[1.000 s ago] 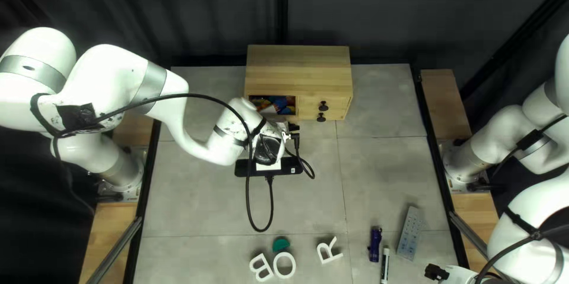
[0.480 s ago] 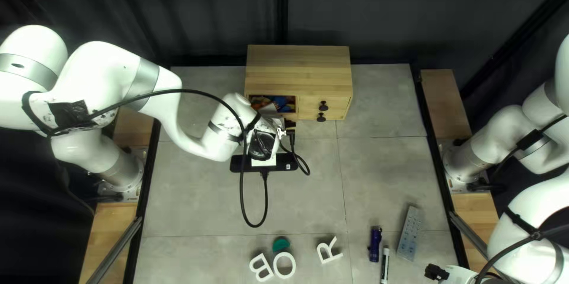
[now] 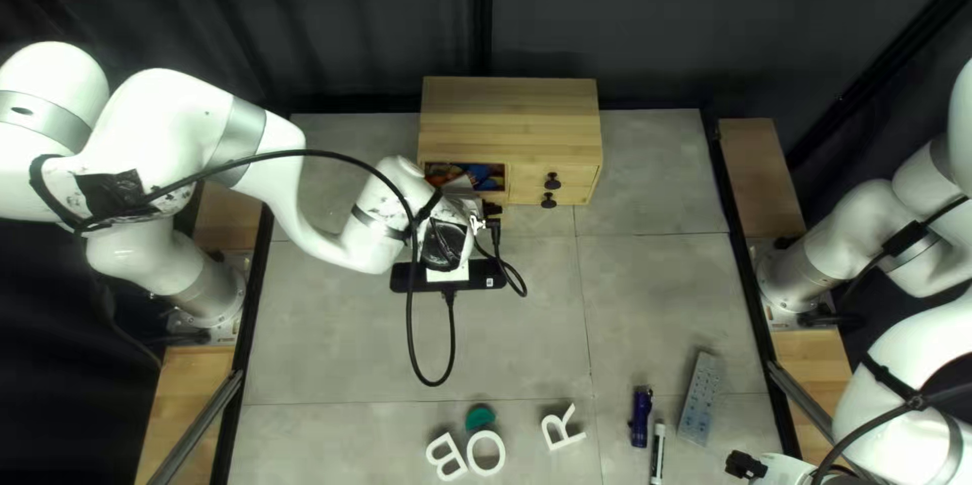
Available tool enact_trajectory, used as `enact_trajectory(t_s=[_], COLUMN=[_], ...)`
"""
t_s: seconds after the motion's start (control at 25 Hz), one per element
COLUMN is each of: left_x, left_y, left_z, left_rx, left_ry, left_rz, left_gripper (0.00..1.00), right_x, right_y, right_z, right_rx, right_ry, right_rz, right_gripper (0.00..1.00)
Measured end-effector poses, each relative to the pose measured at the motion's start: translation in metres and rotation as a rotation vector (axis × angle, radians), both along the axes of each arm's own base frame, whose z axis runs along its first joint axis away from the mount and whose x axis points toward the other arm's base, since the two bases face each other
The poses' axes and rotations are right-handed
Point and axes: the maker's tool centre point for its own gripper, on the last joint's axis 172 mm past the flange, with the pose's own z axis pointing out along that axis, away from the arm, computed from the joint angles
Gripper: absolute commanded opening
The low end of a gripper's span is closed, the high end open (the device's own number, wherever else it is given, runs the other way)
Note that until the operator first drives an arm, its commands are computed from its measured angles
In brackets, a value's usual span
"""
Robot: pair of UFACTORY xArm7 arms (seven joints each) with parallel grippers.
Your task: Open drawers and place objects into drawer and close
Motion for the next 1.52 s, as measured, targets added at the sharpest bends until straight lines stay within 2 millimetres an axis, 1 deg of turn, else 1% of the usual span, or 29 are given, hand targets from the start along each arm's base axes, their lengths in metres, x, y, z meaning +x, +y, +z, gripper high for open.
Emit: enact_trajectory(t_s=[0.24,0.4,0.76,1.36,1.52], left_x=[0.008,0.01,0.007,0.01,0.007], left_y=[-0.005,-0.006,0.002,0.01,0.016], left_z=[-0.002,-0.002,-0.005,-0.009,-0.01], left_rx=[-0.002,-0.002,-0.014,-0.012,-0.01], left_ry=[-0.005,-0.007,-0.015,-0.015,-0.011], left_rz=[-0.011,-0.014,0.021,0.029,0.035], left_gripper=[1.0,1.0,1.0,1.0,1.0], right_x=[0.0,0.0,0.0,0.0,0.0], right_y=[0.0,0.0,0.0,0.0,0.0], right_z=[0.0,0.0,0.0,0.0,0.0], right_rx=[0.0,0.0,0.0,0.0,0.0], right_ry=[0.0,0.0,0.0,0.0,0.0], right_rz=[0.0,0.0,0.0,0.0,0.0], right_gripper=[1.0,1.0,1.0,1.0,1.0])
